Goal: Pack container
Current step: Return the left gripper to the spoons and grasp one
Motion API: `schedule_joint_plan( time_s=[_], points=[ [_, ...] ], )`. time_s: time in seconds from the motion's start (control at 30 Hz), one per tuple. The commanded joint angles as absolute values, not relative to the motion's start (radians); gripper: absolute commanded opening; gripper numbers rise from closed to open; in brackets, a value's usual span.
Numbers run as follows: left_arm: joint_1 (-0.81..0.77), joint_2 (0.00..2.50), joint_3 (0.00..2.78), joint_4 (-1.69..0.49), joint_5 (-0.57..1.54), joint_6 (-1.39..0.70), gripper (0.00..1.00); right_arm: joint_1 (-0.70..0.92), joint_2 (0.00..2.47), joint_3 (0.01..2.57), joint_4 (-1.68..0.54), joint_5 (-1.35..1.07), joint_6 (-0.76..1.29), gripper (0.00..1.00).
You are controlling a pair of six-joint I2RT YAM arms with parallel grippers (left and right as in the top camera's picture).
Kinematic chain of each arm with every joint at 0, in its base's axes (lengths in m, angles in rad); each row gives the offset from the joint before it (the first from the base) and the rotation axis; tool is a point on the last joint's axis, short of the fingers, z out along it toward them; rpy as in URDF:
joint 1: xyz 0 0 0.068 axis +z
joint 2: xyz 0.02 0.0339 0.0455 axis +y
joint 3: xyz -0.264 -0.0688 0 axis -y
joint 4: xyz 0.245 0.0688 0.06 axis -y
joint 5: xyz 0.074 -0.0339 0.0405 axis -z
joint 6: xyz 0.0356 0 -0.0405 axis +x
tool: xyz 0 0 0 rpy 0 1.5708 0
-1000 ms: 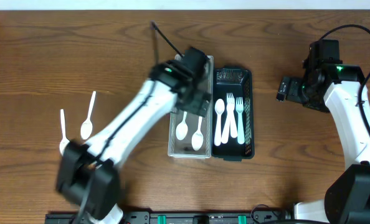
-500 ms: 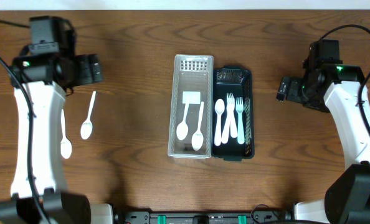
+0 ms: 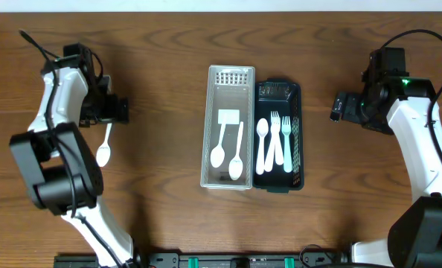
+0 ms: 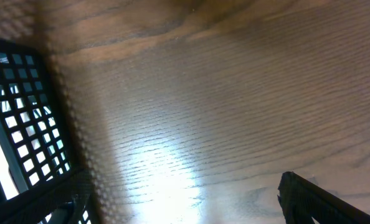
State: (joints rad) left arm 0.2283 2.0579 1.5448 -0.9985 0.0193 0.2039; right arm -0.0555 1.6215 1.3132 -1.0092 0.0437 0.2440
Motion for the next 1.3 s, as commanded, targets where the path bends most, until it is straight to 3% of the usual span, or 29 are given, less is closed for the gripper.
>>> schedule_joint_plan(
  time_s=[0.0,0.73,0.83,1.0,1.13,1.27],
  points=[
    [0.233,2.104,1.542,-1.0,0.023,0.236,0.98,-0.058,1.624,1.312,-1.011,0.045,0.23,0.99],
    [0.242,2.164,1.462,-0.975,0.079,0.318,1.0,-0.058,1.624,1.312,-1.011,0.052,0.23,0.99],
    [0.243,2.164,1.454,-0.976,0.079,0.317,0.86,-0.058,1.624,1.312,-1.011,0.052,0.23,0.99],
    [0.243,2.164,1.453,-0.979,0.079,0.317,0.53,-0.058,1.624,1.312,-1.013,0.052,0.23,0.99],
    [0.243,2.164,1.453,-0.979,0.079,0.317,0.37,-0.058,1.624,1.312,-1.014,0.052,0.23,0.99],
    [0.243,2.164,1.453,-0.979,0.079,0.317,0.29,-0.058,1.624,1.312,-1.014,0.052,0.23,0.99]
  ],
)
